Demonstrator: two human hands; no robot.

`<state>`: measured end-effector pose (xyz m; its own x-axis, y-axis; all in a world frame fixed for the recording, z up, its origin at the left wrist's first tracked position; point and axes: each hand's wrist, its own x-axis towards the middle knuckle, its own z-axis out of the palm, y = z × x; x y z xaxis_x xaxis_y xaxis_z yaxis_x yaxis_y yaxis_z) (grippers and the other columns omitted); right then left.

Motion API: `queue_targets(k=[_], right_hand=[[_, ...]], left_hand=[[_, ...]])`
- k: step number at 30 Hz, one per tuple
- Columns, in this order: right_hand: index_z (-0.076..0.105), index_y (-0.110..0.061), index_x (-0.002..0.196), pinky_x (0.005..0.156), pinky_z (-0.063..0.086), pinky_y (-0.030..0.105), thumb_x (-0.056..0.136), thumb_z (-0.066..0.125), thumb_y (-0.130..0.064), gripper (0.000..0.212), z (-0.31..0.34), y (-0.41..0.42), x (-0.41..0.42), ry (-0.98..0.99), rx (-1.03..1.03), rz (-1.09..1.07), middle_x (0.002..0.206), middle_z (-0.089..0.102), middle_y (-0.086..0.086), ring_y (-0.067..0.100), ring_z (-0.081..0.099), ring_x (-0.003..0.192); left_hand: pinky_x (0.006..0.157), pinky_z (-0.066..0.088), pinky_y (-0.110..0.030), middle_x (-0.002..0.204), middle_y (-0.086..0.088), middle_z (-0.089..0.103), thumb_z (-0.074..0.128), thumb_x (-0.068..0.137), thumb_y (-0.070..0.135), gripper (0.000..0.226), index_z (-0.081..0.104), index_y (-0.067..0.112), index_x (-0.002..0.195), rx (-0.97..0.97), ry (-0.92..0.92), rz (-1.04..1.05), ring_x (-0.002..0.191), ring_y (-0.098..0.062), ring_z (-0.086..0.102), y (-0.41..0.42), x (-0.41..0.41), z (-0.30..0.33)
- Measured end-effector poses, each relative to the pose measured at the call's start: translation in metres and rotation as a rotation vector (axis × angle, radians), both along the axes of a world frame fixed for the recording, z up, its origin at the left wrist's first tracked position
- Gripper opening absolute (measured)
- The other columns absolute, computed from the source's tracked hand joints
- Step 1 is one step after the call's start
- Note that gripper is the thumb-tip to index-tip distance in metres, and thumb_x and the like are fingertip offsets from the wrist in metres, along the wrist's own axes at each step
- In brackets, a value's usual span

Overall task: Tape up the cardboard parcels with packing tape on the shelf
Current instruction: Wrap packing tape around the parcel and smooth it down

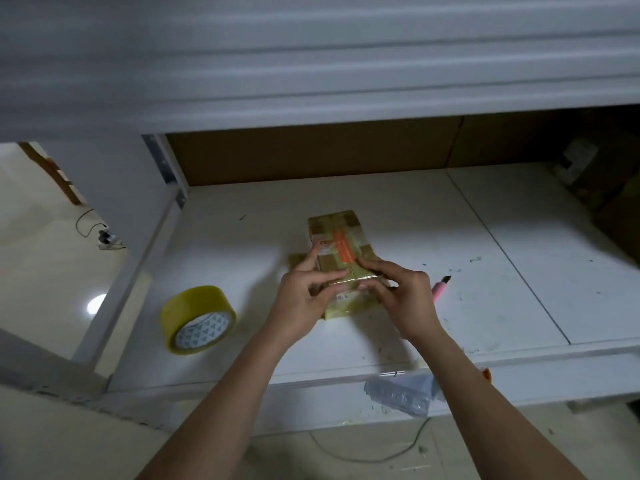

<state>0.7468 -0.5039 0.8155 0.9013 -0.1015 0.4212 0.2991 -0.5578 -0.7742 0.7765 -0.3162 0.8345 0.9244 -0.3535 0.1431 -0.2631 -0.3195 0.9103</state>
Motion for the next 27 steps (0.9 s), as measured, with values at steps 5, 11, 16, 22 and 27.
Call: queue_targets(k=[5, 11, 16, 22, 27], right_hand=[[0.071, -0.017, 0.115, 0.066, 0.047, 0.011, 0.085, 0.072, -0.009, 0.032, 0.000, -0.005, 0.002, -0.004, 0.008, 0.050, 0.083, 0.065, -0.031, 0.001, 0.062, 0.062], [0.066, -0.030, 0.122, 0.070, 0.053, 0.020, 0.090, 0.062, 0.004, 0.047, 0.011, -0.022, -0.001, 0.201, 0.070, 0.145, 0.093, 0.072, -0.016, 0.007, 0.064, 0.072], [0.061, -0.016, 0.130, 0.085, 0.047, 0.006, 0.090, 0.040, 0.023, 0.060, 0.030, -0.042, -0.004, 0.484, 0.289, 0.351, 0.121, 0.064, -0.014, -0.013, 0.057, 0.109], [0.065, -0.024, 0.124, 0.102, 0.041, 0.014, 0.098, 0.040, 0.011, 0.051, 0.029, -0.045, -0.001, 0.498, 0.285, 0.351, 0.123, 0.061, -0.025, -0.007, 0.049, 0.124], [0.067, -0.020, 0.122, 0.086, 0.046, 0.008, 0.098, 0.040, 0.010, 0.047, 0.023, -0.038, -0.002, 0.484, 0.402, 0.307, 0.110, 0.068, -0.015, 0.004, 0.058, 0.112]], left_hand=[[0.096, 0.047, -0.013, 0.160, 0.010, 0.021, 0.062, 0.092, -0.002, 0.037, 0.069, 0.025, 0.115, 0.042, 0.010, -0.061, 0.108, 0.030, 0.043, 0.006, 0.005, 0.000], [0.094, 0.040, -0.004, 0.159, 0.022, 0.011, 0.048, 0.095, -0.012, 0.053, 0.064, 0.029, 0.124, 0.101, 0.122, -0.191, 0.118, 0.030, 0.035, 0.021, 0.005, 0.012], [0.099, 0.030, -0.001, 0.159, 0.027, 0.009, 0.039, 0.098, -0.011, 0.061, 0.063, 0.038, 0.126, 0.176, 0.205, -0.283, 0.141, 0.006, 0.009, 0.029, 0.013, 0.023], [0.115, 0.030, -0.022, 0.149, 0.031, 0.030, 0.036, 0.101, -0.008, 0.049, 0.069, 0.023, 0.120, 0.027, 0.295, -0.240, 0.146, -0.004, 0.020, 0.031, 0.019, 0.025], [0.112, 0.037, -0.032, 0.151, 0.025, 0.037, 0.031, 0.102, 0.005, 0.045, 0.069, 0.015, 0.124, -0.247, 0.422, -0.197, 0.137, -0.011, 0.044, 0.029, 0.012, 0.012]])
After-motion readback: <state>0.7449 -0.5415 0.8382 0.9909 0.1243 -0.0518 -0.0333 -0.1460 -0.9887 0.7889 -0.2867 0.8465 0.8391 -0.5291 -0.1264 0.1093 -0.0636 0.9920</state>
